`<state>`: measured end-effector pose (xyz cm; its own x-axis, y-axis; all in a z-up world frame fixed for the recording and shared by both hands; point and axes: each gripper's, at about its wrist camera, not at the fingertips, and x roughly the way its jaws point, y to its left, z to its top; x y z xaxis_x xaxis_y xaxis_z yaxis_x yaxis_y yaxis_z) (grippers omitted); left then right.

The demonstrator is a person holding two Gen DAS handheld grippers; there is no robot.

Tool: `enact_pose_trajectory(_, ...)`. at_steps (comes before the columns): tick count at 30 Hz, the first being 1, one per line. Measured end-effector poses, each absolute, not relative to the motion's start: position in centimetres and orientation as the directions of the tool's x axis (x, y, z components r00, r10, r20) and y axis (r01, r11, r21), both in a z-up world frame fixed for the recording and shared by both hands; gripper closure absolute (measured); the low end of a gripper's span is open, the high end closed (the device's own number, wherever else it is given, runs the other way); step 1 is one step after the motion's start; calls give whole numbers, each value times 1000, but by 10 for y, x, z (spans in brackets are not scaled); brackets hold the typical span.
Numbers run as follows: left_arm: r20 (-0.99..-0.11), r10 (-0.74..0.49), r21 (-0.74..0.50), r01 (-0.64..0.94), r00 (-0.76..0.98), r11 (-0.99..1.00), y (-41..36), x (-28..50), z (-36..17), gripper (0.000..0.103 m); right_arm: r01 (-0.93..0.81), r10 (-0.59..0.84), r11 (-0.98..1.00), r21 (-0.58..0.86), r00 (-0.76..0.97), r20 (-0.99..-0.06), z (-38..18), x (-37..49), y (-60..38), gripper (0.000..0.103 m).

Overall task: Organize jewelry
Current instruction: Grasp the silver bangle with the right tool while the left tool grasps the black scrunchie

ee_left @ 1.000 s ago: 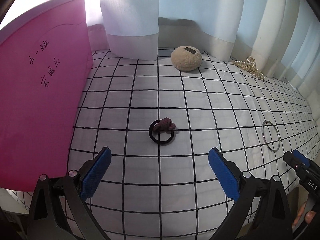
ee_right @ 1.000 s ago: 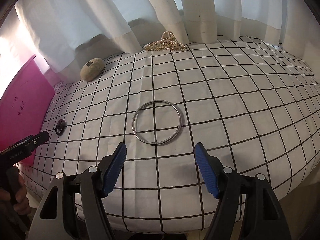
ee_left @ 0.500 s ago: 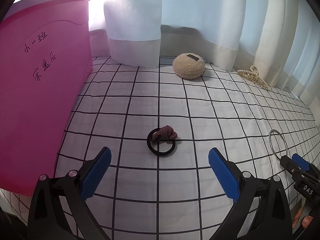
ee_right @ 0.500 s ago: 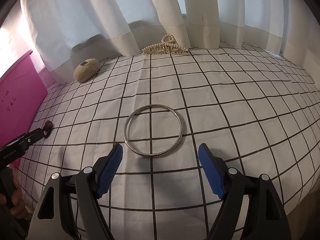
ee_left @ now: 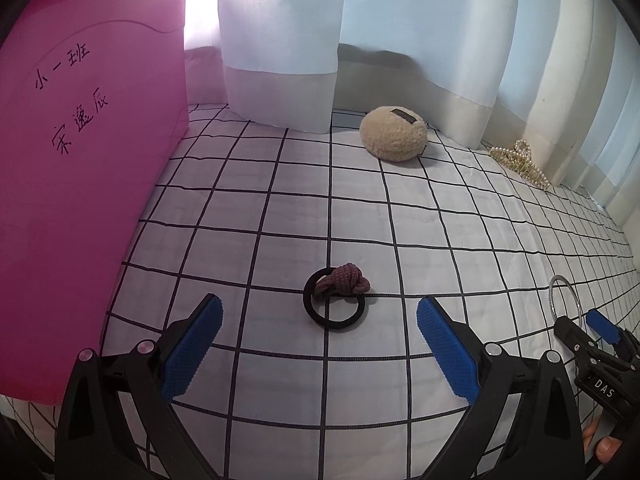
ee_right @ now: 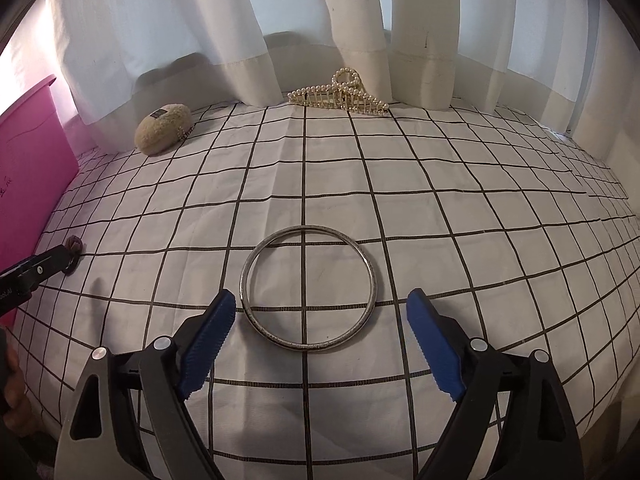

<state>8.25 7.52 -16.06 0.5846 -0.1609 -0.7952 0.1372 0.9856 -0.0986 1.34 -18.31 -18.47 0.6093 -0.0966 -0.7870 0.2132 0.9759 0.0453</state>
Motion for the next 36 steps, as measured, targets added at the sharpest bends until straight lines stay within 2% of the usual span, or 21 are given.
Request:
enact_pose_trajectory(2, -804, -163, -106, 132, 572, 985, 75, 87, -163, 7, 201, -109, 979, 18, 601, -792, -187, 16, -180, 13)
enact_pose_trajectory(6, -818, -168, -125, 115, 550, 985, 77, 94, -168, 7, 195, -114, 981, 8, 607, -786, -190, 18, -180, 9)
enact_pose_trajectory(11, -834, -159, -107, 128, 529, 986, 70, 101, -175, 6, 194, -121, 981, 2, 621, -775, -190, 18, -180, 9)
enact_pose_trajectory(16, -836, -81, 5, 155, 543, 988, 55, 103, -180, 6, 201, -126, 980, 1, 615, -779, -190, 22, -180, 9)
enact_pose_trajectory(36, -830, -71, 3, 131, 553, 991, 53, 106, -181, 6, 179, -115, 984, -5, 608, -785, -190, 34, -182, 9)
